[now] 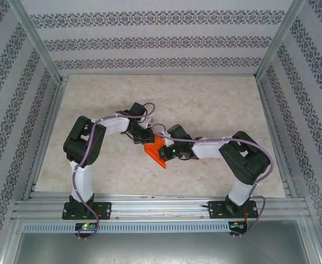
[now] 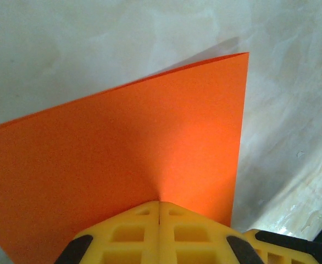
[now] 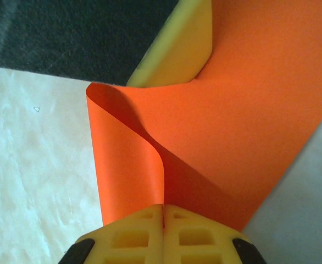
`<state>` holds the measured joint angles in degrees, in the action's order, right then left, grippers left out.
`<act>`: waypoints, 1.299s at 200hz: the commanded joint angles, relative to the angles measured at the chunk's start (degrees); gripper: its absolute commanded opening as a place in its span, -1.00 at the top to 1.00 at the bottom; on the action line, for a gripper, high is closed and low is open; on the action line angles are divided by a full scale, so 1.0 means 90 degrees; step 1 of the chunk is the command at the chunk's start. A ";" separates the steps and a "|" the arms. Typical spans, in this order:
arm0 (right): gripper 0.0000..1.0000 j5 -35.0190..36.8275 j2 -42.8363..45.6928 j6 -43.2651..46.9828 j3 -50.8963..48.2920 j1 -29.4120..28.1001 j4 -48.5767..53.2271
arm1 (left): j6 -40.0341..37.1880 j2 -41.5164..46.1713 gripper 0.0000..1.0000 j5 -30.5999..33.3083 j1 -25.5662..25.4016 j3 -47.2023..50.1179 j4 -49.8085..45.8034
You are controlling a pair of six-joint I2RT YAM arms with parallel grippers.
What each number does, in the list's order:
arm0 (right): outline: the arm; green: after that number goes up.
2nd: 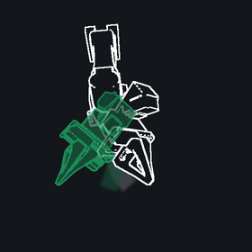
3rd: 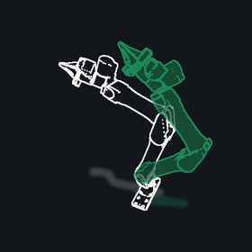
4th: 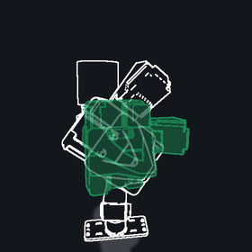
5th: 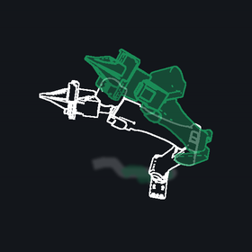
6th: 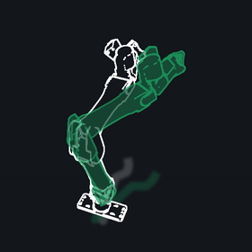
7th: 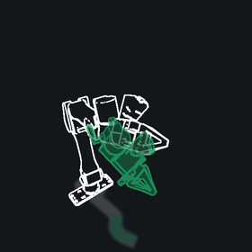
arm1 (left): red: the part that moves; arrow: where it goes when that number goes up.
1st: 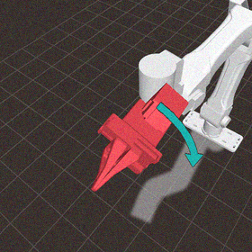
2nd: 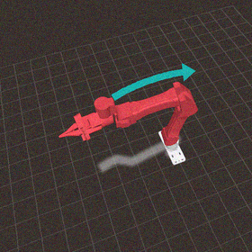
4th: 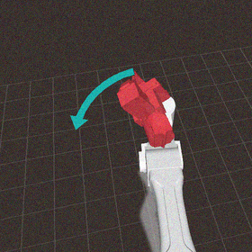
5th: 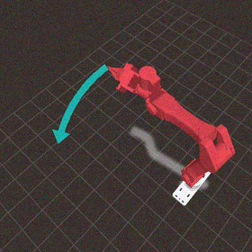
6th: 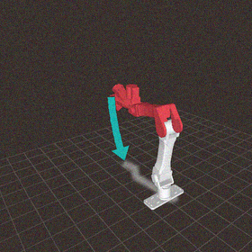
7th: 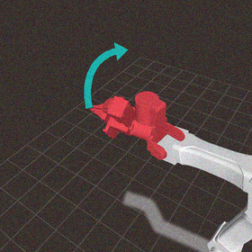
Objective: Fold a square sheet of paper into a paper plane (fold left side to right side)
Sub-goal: Third fold the triangle at the center of the table.
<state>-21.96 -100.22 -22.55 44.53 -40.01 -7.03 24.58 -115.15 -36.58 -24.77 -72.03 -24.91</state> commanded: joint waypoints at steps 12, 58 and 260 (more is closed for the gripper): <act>1.00 0.0015 -0.0212 0.0071 0.0034 -0.0095 0.0262 | -0.0039 -0.0056 0.87 0.0255 -0.0100 -0.0104 -0.0208; 1.00 -0.0007 -0.0275 0.0023 -0.0007 -0.0066 0.0351 | -0.0092 0.0314 0.70 0.0267 0.0049 -0.0659 -0.0401; 1.00 -0.0002 -0.0450 0.0020 0.0003 0.0008 0.0488 | 0.1112 0.1867 0.93 -0.0908 0.0041 0.2339 0.2162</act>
<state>-23.44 -101.43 -22.59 45.25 -39.94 -7.51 34.00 -95.81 -43.55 -23.64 -50.04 -7.90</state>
